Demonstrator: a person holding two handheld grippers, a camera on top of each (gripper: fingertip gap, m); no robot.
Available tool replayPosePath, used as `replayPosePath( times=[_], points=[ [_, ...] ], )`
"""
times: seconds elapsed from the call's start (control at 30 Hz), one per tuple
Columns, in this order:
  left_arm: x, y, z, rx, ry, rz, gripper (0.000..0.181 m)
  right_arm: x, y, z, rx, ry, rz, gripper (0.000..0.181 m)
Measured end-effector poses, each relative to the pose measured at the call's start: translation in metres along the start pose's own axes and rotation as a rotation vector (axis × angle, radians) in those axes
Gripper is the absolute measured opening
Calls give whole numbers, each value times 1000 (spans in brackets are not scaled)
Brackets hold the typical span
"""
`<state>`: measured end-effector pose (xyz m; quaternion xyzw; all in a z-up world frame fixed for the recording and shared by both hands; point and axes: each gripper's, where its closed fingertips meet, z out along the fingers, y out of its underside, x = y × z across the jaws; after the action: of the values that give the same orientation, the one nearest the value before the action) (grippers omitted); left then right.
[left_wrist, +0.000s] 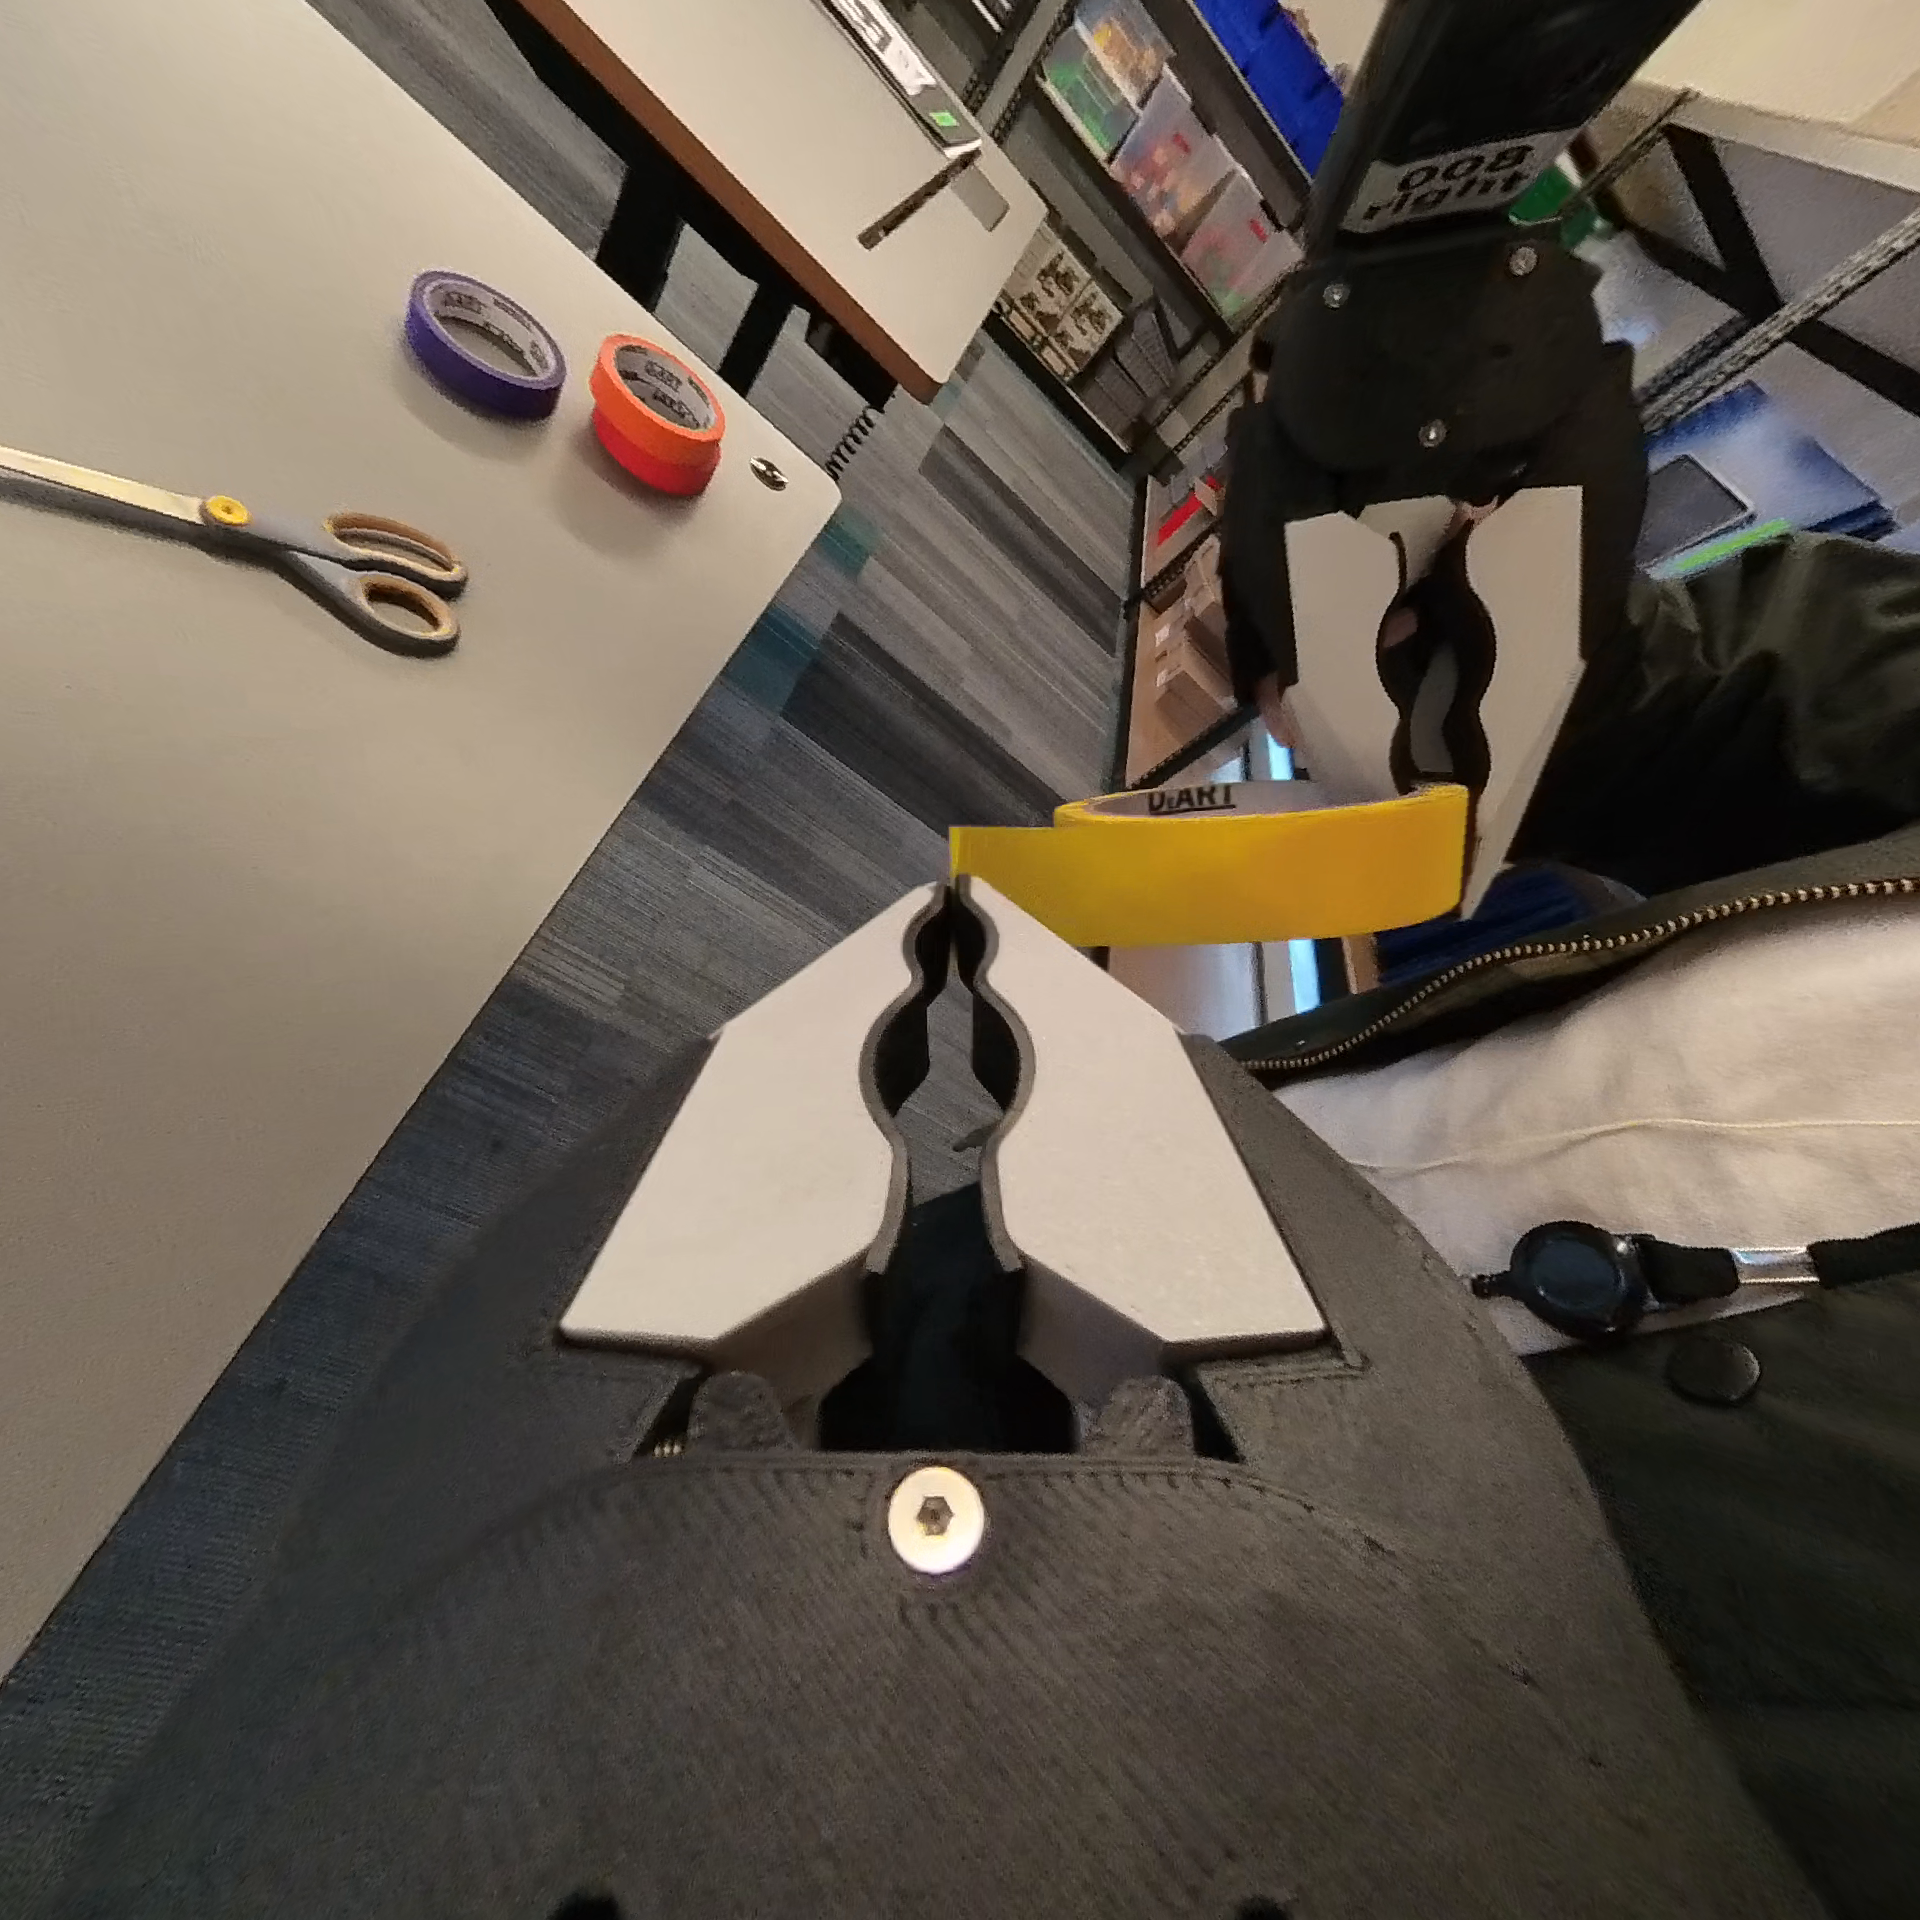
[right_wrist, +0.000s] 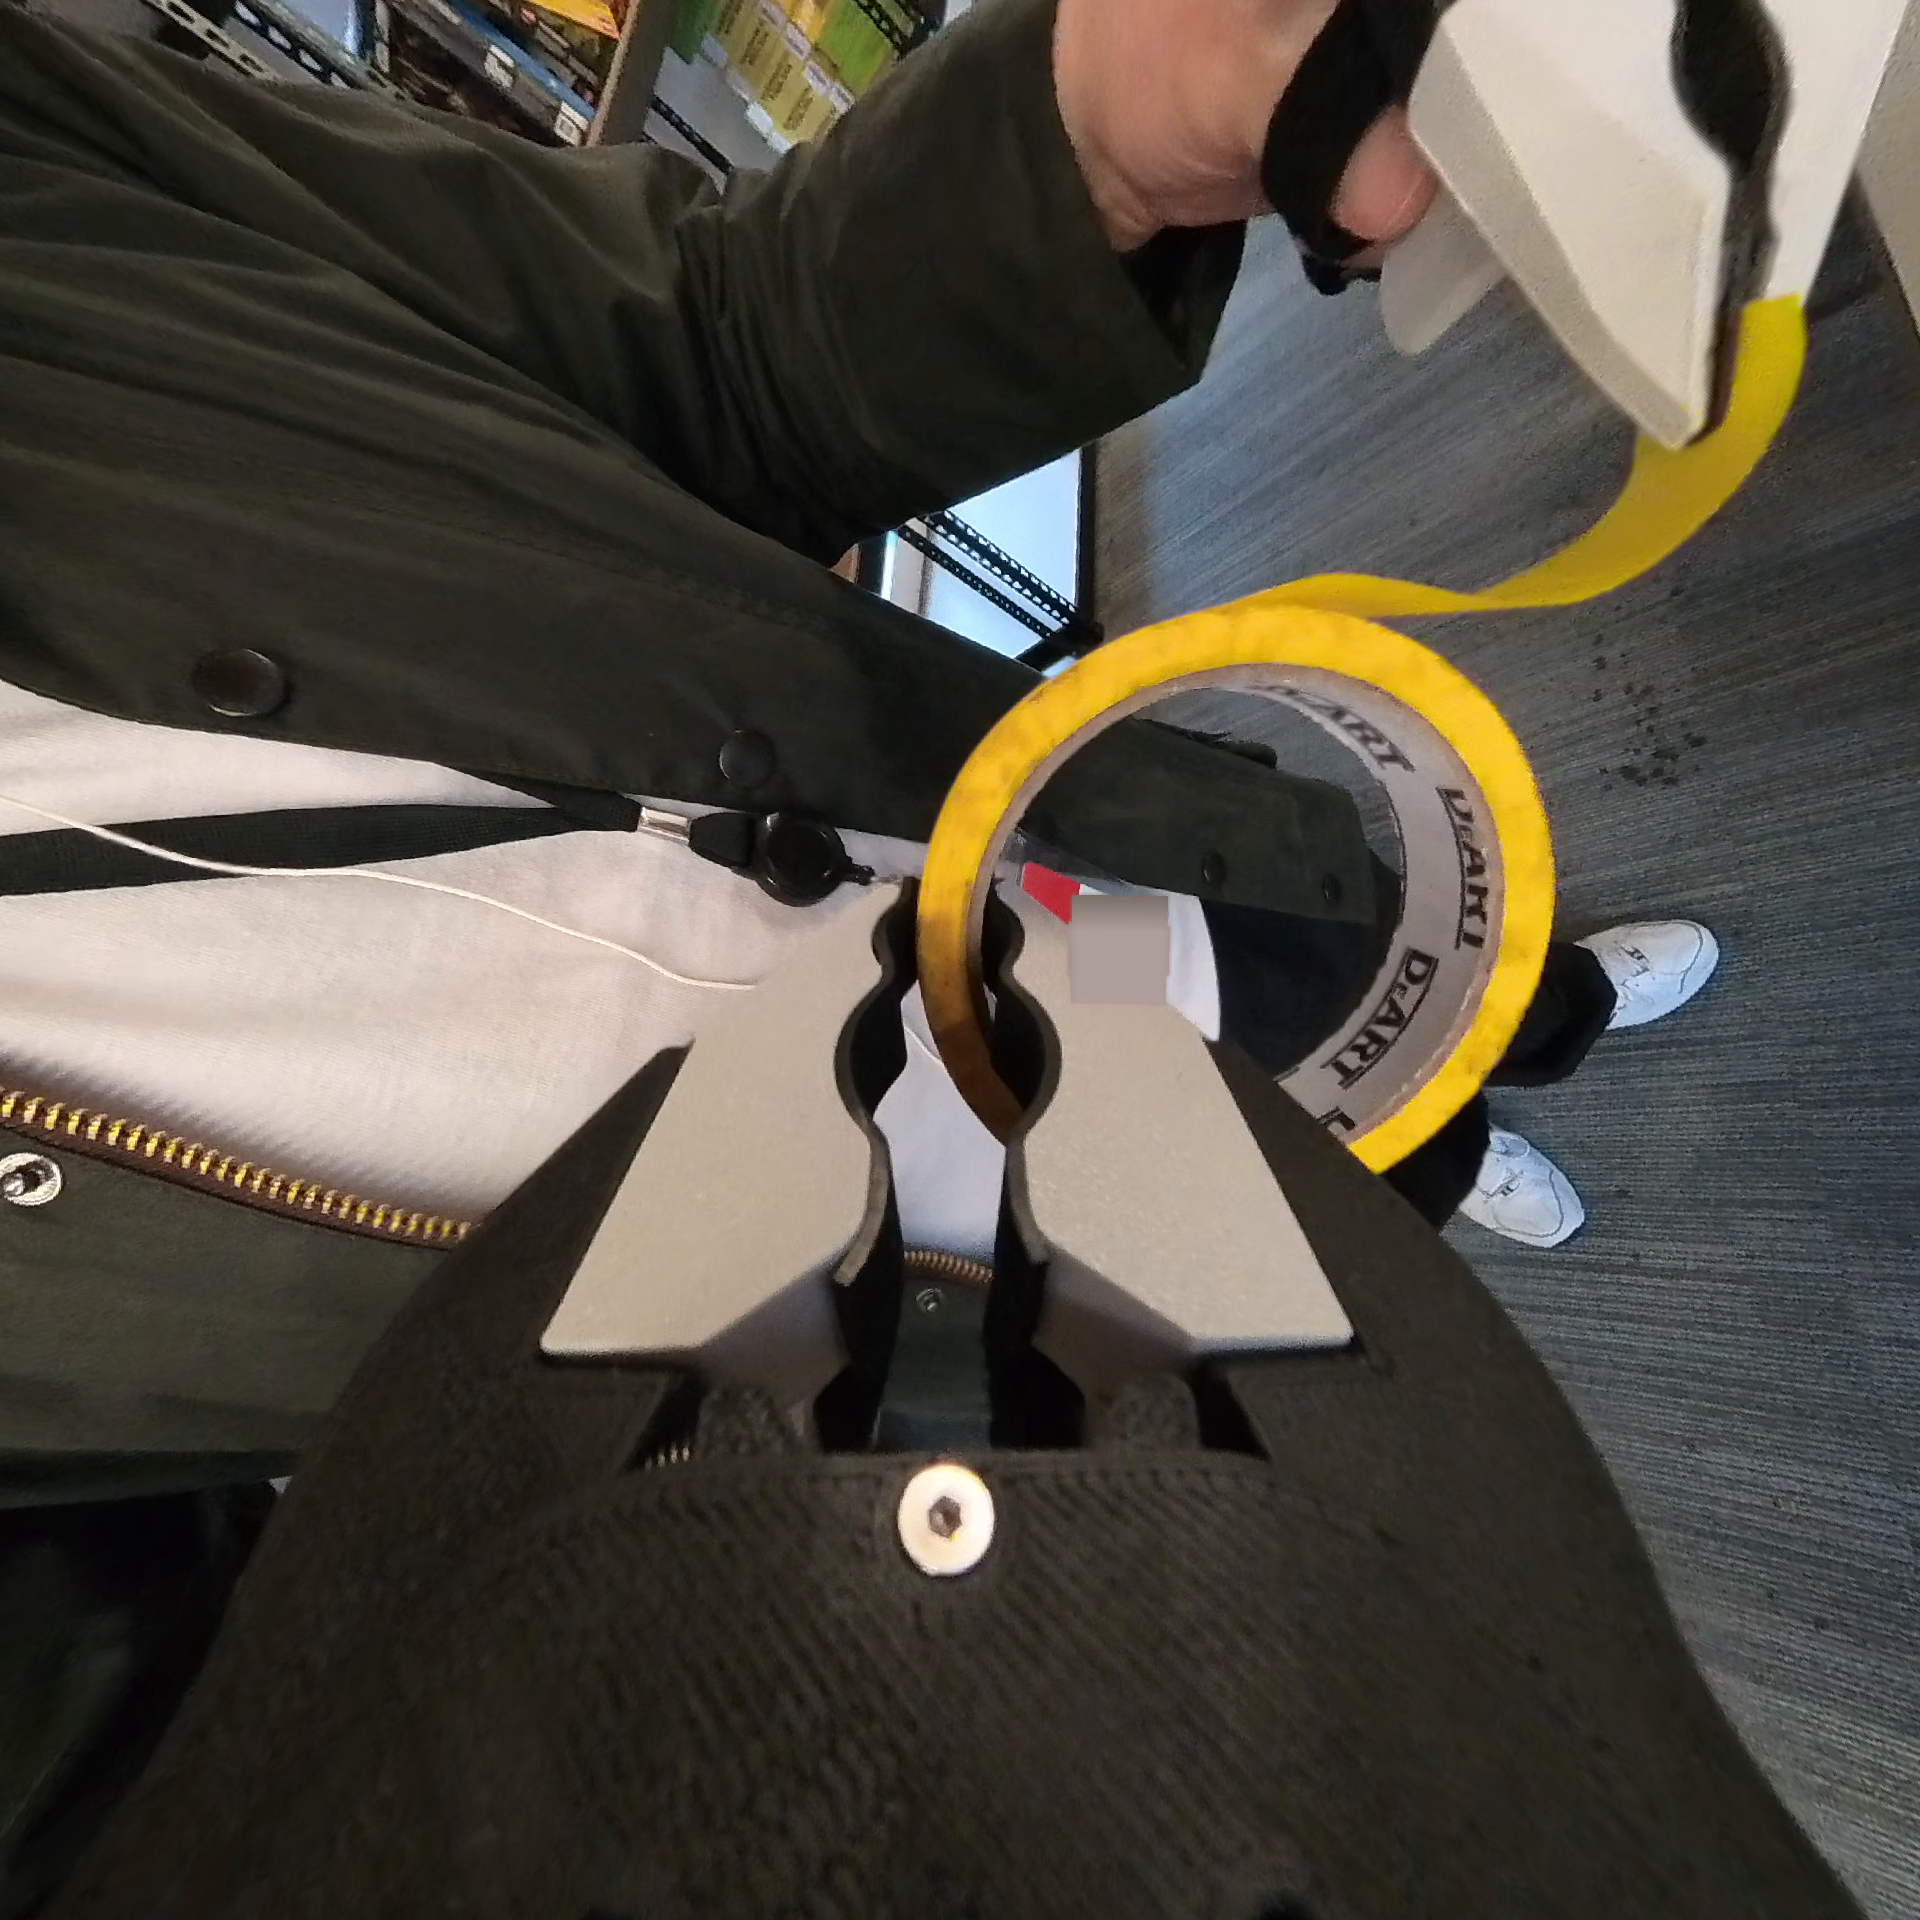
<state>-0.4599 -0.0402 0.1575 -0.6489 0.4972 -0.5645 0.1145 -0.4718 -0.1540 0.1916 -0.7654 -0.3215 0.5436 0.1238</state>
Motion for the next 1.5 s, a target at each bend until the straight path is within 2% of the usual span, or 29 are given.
replayPosePath(
  times=[0.13, 0.27, 0.37, 0.47, 0.57, 0.67, 0.83, 0.97, 1.13, 1.27, 1.5],
  points=[
    [-8, 4, -13, -29, -61, 18, 0, 9, -1, 3, 22, 2, 19, 9],
    [-28, 4, -49, -90, -214, 74, 0, 29, -22, 15, 166, -28, 98, 10],
    [-42, -9, -87, -137, -282, 86, 0, 50, -52, 35, 304, -93, 175, 10],
    [-57, -29, -124, -242, -252, 47, 0, 71, -92, 55, 405, -142, 225, 10],
    [-95, -42, -158, -444, -290, 54, 0, 92, -140, 64, 515, -173, 255, 10],
    [-141, -53, -177, -580, -340, 98, 0, 121, -178, 74, 587, -179, 316, 10],
    [-210, -54, -191, -769, -318, 126, 0, 167, -223, 96, 661, -181, 384, 10],
    [-242, -60, -194, -849, -261, 182, 0, 193, -248, 102, 762, -172, 439, 10],
    [-255, -64, -193, -887, -216, 272, 0, 207, -256, 102, 794, -77, 459, 10],
    [-250, -68, -190, -840, -148, 272, 0, 210, -249, 100, 761, -11, 470, 10],
    [-257, -59, -189, -842, -133, 250, 0, 214, -245, 100, 743, -4, 498, 10]
  ],
)
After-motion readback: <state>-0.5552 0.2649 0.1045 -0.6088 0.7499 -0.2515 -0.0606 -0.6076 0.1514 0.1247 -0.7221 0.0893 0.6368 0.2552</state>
